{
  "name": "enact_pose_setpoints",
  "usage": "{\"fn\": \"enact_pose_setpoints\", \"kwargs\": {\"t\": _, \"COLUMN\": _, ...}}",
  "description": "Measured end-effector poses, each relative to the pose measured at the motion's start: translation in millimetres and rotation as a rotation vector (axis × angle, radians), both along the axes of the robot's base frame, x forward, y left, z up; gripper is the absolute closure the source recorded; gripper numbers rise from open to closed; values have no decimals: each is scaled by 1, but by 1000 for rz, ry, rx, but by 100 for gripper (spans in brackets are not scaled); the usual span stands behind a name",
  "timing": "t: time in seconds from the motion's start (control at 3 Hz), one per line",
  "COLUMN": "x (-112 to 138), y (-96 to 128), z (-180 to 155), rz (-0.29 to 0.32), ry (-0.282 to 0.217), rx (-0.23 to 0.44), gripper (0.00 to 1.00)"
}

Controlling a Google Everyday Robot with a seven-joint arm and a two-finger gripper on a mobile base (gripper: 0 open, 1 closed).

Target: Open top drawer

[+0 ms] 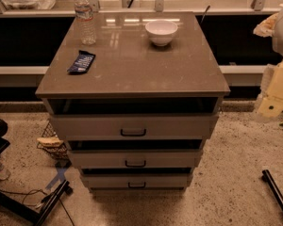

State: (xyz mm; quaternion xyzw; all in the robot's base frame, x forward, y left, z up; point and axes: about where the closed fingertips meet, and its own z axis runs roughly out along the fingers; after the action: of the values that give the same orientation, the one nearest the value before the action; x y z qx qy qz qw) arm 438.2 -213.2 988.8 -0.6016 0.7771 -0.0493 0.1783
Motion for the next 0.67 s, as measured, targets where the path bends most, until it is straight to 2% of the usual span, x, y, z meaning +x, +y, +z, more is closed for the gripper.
{"fn": "enact_pose_setpoints", "kwargs": {"t": 0.33, "x": 0, "y": 0, "z": 0, "rz": 0, "ry": 0, "rx": 0, "gripper": 0}}
{"fn": "enact_pose_setpoints", "kwargs": {"t": 0.67, "x": 14, "y": 10, "z": -18, "rz": 26, "ry": -12, "rx": -3, "gripper": 0}}
